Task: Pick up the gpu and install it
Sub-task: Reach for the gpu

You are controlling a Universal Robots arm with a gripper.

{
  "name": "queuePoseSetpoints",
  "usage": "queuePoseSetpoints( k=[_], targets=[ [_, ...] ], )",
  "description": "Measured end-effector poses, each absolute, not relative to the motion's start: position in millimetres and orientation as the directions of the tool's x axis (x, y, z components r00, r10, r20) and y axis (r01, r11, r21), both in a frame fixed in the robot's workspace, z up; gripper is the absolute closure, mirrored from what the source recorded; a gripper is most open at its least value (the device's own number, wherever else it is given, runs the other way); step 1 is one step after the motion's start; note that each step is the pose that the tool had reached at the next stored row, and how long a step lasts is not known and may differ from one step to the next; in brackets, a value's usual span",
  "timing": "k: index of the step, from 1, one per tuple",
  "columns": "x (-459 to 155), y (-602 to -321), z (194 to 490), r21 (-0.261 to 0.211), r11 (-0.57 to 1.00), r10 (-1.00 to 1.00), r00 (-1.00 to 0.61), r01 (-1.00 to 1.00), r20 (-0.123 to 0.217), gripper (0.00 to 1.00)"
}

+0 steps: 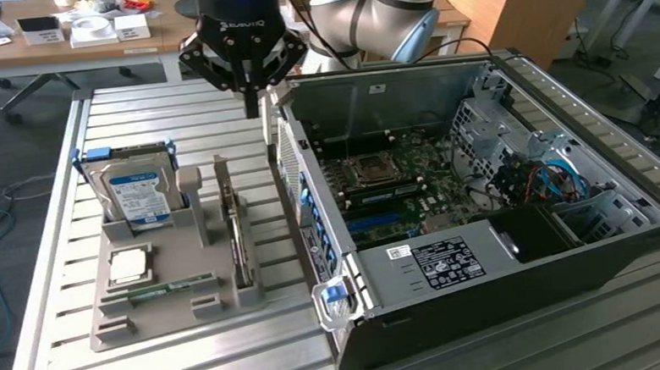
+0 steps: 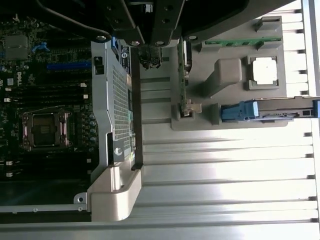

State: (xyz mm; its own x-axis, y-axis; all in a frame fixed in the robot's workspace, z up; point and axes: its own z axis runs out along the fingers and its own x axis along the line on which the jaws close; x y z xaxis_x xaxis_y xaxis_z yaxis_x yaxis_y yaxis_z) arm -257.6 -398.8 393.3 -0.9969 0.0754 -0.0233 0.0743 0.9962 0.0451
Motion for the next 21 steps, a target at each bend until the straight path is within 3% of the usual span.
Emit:
queuePoseSetpoints(
  k=[21],
  targets=[
    [-289,-399,393,0.045,0.996,0.075,-0.997,0.074,-0.023,0.89]
  ],
)
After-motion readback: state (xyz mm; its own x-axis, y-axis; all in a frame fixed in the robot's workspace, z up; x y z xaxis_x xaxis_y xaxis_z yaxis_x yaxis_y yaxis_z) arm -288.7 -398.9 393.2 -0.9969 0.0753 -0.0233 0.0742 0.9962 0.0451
